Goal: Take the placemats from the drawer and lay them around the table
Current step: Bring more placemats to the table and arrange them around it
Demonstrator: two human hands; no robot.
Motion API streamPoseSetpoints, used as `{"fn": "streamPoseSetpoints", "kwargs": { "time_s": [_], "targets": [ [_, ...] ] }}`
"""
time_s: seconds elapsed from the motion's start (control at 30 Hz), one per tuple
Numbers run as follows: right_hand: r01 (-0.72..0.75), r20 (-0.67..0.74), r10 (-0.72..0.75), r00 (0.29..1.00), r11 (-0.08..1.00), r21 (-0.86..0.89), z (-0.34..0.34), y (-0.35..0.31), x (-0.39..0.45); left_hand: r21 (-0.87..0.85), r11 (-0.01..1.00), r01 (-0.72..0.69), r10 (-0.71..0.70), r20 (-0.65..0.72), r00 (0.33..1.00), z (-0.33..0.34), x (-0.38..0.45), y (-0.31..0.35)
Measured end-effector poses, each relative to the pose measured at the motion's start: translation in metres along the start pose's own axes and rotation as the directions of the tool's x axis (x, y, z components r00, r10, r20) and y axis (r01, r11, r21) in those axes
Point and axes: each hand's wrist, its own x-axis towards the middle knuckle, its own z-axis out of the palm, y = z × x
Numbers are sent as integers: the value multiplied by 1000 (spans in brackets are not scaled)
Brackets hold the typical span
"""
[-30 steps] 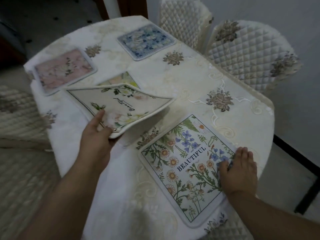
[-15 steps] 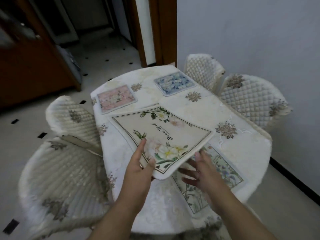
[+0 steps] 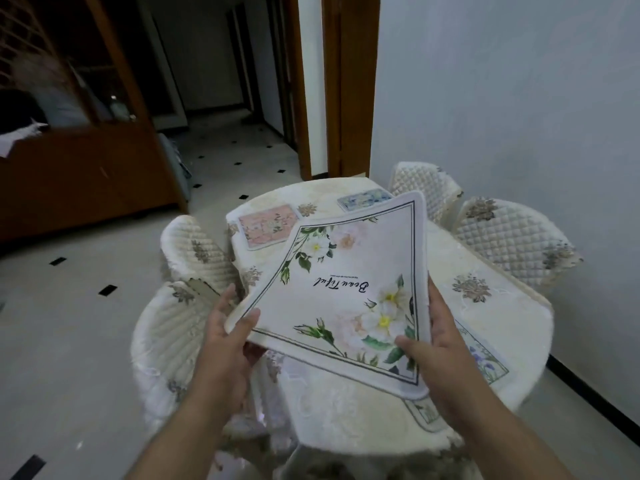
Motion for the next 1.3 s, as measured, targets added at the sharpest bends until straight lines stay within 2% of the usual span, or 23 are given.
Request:
{"fn": "streamPoseSetpoints", "kwargs": {
  "time_s": [0.1,0.2,0.27,0.33,0.43,0.73,1.07,1.3],
  "targets": [
    [48,14,-48,999,999,-10,33,-4,-12,201,973,112,-134,102,986,-61,2,38],
    [103,-19,-104,994,993,-50,80,-10,-28,380,915,136,-226,205,952,-117,-2,66],
    [137,-3,-140,990,970,-202,116,-13,-41,471,878,79,-194,202,960,-152,-6,79],
    [134,36,-129,991,930,-343,152,-11,-50,567,823,-37,-92,198,976,-186,-7,88],
    [113,56,-98,994,893,-435,202,4,-59,663,730,-168,30,214,976,-232,-7,102],
    [-11,72,46,996,906,-424,293,31,-55,699,687,-199,47,231,972,-320,20,130],
    [-36,92,73,993,936,-350,344,41,40,792,566,-230,123,195,973,-332,101,153],
    [-82,99,121,988,940,-332,382,54,96,807,548,-220,127,180,975,-341,160,170]
  ]
}}
